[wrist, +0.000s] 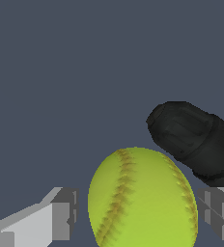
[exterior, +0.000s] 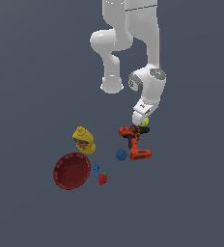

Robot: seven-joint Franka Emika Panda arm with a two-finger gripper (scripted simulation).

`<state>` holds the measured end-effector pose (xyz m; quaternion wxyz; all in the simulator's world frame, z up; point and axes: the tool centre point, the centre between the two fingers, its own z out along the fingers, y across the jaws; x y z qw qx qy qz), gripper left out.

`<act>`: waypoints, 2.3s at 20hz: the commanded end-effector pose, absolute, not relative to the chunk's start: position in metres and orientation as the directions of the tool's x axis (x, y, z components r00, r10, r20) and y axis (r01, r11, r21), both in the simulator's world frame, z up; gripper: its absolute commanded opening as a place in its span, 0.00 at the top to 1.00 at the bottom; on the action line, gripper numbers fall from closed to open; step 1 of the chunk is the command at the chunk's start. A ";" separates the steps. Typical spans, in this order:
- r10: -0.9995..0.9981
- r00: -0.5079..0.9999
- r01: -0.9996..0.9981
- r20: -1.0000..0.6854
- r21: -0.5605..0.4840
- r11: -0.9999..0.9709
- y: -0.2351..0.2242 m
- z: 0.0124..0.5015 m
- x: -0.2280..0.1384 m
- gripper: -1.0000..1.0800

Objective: Pick up a designated object from a clutter of objects.

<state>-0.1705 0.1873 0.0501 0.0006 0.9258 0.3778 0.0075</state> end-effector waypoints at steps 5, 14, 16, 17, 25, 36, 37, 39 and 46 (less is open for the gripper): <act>0.701 0.713 0.701 0.000 -0.001 -0.713 0.186 0.042 -0.175 1.00; 0.701 0.713 0.701 0.019 0.010 -0.713 0.188 0.051 -0.168 1.00; 0.701 0.713 0.701 0.019 0.010 -0.713 0.187 0.052 -0.167 1.00; 0.701 0.713 0.701 0.019 0.010 -0.713 0.186 0.054 -0.166 1.00; 0.701 0.713 0.701 0.018 0.008 -0.713 0.170 0.074 -0.152 1.00; 0.702 0.712 0.702 0.017 0.002 -0.712 0.123 0.135 -0.110 1.00; 0.702 0.712 0.702 0.017 0.002 -0.712 0.118 0.142 -0.105 1.00; 0.702 0.712 0.703 0.017 0.001 -0.712 0.106 0.157 -0.095 1.00; 0.702 0.712 0.703 0.014 -0.001 -0.712 0.062 0.213 -0.055 1.00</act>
